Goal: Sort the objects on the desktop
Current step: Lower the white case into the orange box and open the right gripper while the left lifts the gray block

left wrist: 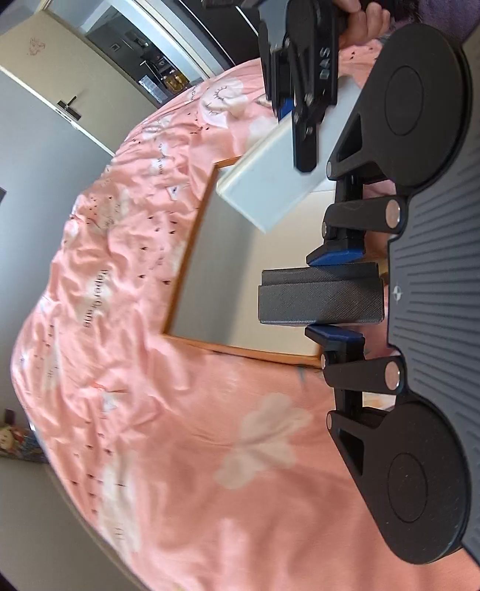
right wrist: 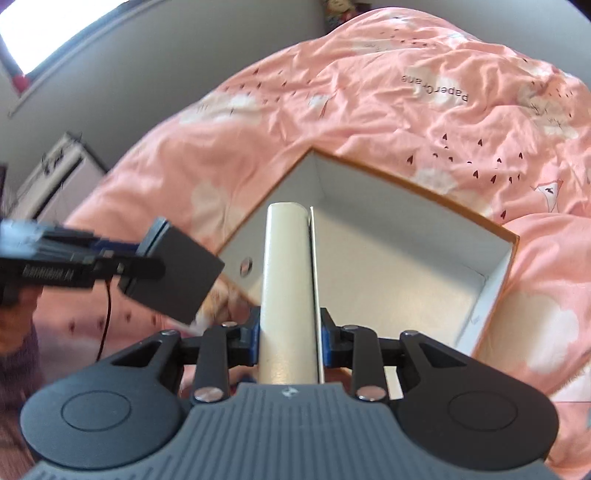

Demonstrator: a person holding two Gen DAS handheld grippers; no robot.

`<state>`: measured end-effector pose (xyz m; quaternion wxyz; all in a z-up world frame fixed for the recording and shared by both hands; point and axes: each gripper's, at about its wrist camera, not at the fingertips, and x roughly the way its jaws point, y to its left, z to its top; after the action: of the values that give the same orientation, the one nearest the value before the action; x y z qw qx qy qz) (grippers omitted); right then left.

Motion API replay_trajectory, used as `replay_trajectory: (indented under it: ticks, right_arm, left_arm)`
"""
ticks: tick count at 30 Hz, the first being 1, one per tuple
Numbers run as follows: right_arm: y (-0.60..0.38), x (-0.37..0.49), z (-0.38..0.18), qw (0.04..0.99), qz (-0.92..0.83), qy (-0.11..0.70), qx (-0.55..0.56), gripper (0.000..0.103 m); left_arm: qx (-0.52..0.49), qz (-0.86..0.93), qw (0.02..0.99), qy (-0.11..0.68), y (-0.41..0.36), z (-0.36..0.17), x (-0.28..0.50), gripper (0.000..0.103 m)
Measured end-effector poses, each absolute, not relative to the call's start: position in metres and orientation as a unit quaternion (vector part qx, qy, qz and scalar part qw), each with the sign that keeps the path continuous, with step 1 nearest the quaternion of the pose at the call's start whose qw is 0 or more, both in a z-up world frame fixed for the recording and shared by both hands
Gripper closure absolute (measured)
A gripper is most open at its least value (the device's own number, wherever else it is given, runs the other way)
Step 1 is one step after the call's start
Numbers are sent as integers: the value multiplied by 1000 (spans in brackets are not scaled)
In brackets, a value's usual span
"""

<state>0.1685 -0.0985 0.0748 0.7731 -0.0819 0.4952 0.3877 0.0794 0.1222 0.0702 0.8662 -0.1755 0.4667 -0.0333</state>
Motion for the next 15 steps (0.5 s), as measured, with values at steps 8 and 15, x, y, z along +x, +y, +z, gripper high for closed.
replay_trajectory:
  ticks: [8,15]
  right_arm:
    - [-59,244,-3,795,287,534,18,71]
    - [-27,259,-64,754,281,590,65,71]
  left_arm:
    - [-130,-3,871,474,118,60,142,64]
    - [-139,-11,862,487,126,43,149,64]
